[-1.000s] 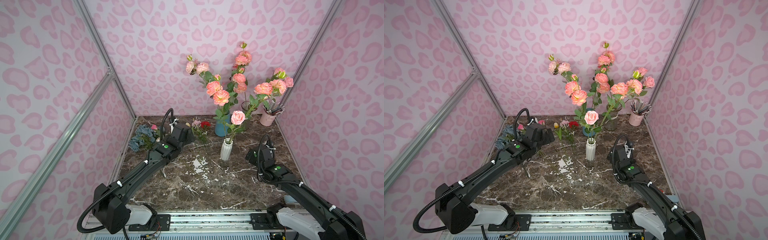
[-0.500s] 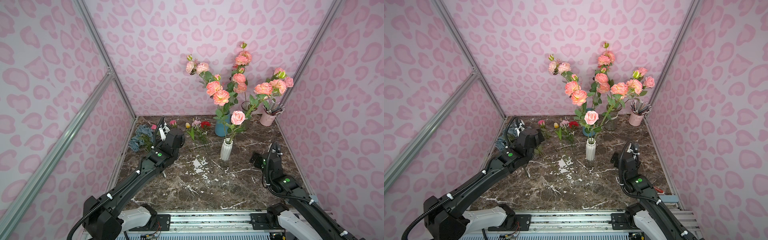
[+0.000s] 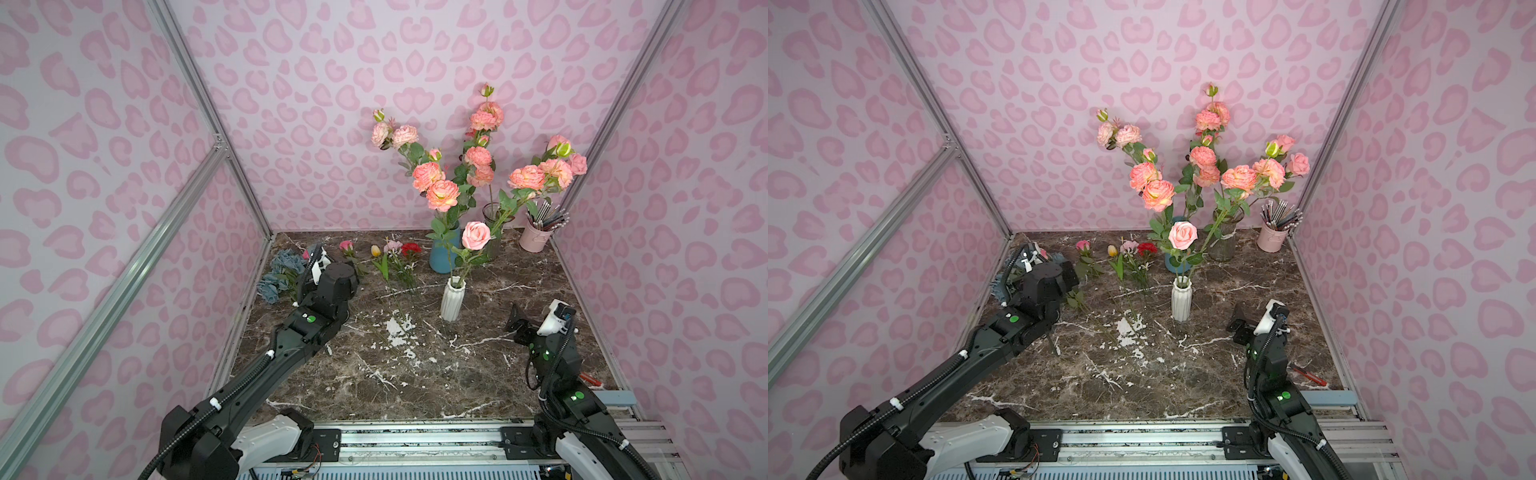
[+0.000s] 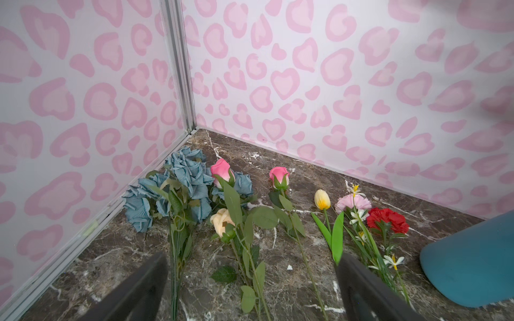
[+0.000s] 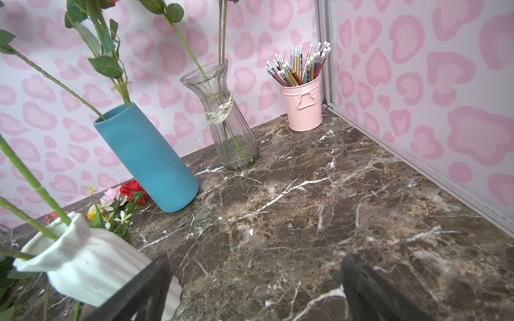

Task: Place the pink flowers into the vase
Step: Reset both arms

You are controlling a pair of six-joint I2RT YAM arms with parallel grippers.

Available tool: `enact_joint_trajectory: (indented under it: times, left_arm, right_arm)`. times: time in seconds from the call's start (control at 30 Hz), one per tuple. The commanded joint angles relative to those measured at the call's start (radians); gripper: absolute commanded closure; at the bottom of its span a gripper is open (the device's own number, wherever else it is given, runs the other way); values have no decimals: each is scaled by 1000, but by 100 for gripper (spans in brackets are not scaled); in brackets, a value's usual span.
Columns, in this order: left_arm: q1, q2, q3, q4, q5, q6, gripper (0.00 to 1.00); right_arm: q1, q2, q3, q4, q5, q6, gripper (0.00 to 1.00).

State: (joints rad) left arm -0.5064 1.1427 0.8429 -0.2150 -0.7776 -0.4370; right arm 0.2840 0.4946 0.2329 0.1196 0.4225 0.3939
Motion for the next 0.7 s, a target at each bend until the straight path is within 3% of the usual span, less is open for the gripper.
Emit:
enact_joint_trajectory:
  times: [0.0, 0.3, 0.67]
  left_arm:
    - [22, -29, -67, 239, 78, 101, 2]
    - [67, 54, -52, 233, 159, 156, 2]
    - [170, -18, -170, 412, 297, 134, 2]
  right_arm:
    - [0, 73, 30, 45, -33, -14, 1]
    - [-76, 205, 72, 25, -110, -17, 1]
    - [-129, 194, 49, 56, -170, -17, 1]
